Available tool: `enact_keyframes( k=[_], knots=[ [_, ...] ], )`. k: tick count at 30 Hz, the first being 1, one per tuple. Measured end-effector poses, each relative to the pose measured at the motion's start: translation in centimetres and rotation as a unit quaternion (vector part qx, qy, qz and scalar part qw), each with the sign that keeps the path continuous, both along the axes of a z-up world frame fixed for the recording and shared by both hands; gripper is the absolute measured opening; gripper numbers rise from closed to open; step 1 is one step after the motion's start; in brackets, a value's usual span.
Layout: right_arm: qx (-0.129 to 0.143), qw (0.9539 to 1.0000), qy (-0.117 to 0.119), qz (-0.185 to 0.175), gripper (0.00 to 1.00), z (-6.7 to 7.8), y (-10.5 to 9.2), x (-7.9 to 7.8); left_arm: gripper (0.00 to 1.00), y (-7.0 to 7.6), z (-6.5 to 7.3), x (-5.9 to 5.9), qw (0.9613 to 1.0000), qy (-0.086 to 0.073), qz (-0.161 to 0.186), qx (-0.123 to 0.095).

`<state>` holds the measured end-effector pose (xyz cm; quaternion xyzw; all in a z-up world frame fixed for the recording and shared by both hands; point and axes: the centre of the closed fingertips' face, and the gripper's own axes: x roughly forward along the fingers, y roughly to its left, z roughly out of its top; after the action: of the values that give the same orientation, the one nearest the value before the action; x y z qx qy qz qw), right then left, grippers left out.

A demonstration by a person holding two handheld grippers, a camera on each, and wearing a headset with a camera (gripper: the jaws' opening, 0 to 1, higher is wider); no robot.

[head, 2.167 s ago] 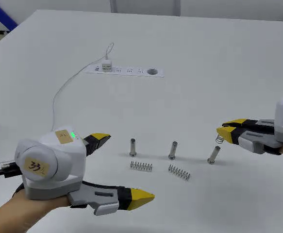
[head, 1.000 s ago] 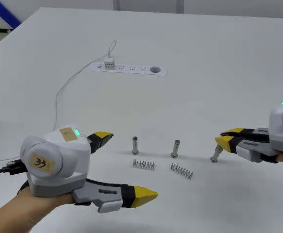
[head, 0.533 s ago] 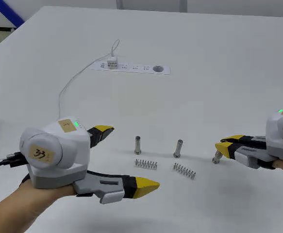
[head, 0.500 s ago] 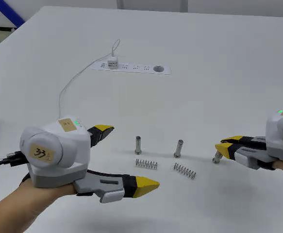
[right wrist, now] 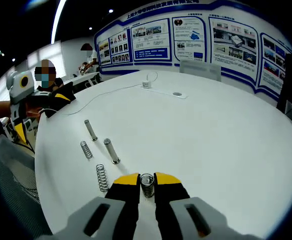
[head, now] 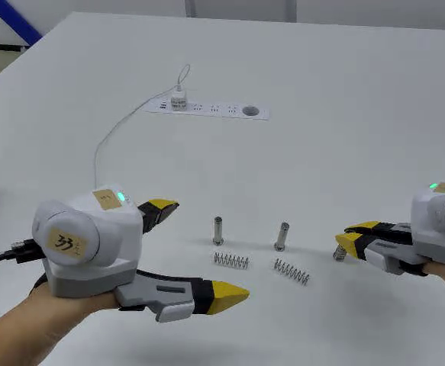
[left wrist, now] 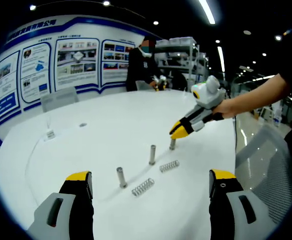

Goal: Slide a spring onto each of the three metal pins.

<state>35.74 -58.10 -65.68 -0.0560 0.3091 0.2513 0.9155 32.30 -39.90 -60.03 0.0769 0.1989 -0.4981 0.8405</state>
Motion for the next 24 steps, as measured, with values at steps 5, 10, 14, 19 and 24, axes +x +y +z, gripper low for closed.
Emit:
enact_keyframes(
  k=[5,10,14,19,24],
  knots=[
    [-0.005,1.0,0.005,0.005,0.12,-0.44,0.07,-0.18,0.99,-0.03,0.04,-0.1,1.0,-0.002,-0.003,0.003],
    [-0.002,1.0,0.01,0.0,0.12,-0.59,-0.01,-0.14,0.99,0.04,0.04,-0.23,1.0,-0.002,-0.004,0.006],
    [-0.003,0.9999,0.016,0.003,0.12,-0.81,0.0,-0.31,0.99,0.09,0.03,-0.39,1.0,-0.003,-0.005,0.008],
    [-0.005,0.9998,0.017,0.007,0.12,-0.88,0.19,-0.44,0.99,0.25,0.09,-0.39,1.0,-0.004,-0.003,0.008],
    [-0.007,0.9997,0.022,0.007,0.13,-0.97,0.15,-0.56,0.98,0.35,0.24,-0.36,1.0,-0.006,-0.001,0.007]
  ],
)
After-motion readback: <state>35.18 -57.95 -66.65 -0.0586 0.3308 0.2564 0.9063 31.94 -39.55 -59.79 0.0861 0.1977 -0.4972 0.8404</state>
